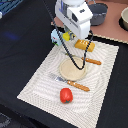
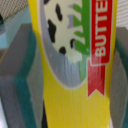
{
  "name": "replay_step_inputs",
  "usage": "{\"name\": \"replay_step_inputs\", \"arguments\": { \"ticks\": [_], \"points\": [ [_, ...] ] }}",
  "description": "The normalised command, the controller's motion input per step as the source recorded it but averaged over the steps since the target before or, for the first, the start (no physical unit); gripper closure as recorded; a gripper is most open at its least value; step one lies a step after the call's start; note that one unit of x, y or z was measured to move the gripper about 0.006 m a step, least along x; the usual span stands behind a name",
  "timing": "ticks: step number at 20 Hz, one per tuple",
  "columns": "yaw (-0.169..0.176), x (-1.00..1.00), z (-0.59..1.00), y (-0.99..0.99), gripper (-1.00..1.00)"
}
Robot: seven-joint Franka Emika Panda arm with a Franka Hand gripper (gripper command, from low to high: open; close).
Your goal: Interact with the objects in diverse but meaningful ways.
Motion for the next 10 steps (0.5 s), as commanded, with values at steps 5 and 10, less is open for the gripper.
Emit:
{"name": "replay_step_inputs", "arguments": {
  "ticks": [5,10],
  "points": [
    [0.062,-0.28,-0.11,0.01,1.0],
    [0.047,-0.21,-0.01,0.0,-1.0]
  ]
}}
